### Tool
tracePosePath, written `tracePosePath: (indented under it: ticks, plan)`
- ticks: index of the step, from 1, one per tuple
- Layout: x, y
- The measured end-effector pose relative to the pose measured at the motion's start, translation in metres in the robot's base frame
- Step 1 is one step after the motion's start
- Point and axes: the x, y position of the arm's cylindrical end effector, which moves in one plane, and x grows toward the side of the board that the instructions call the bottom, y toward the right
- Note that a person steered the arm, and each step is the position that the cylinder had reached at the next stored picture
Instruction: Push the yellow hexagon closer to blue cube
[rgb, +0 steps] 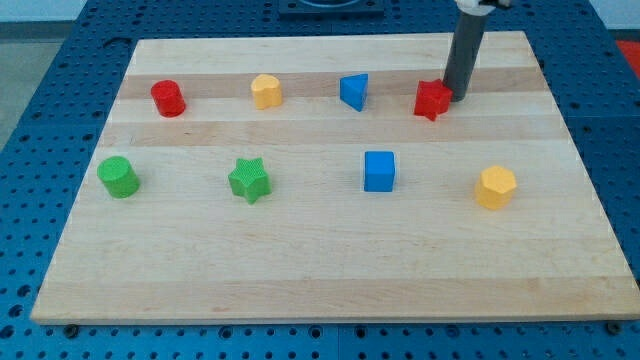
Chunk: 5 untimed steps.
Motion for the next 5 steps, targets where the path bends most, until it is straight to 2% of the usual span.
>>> tracePosePath:
  ticks: [1, 2, 3, 5]
  plan:
    - [0.034, 0.034]
    - [0.091, 0.068]
    - [0.138, 0.066]
    - [0.156, -0.011]
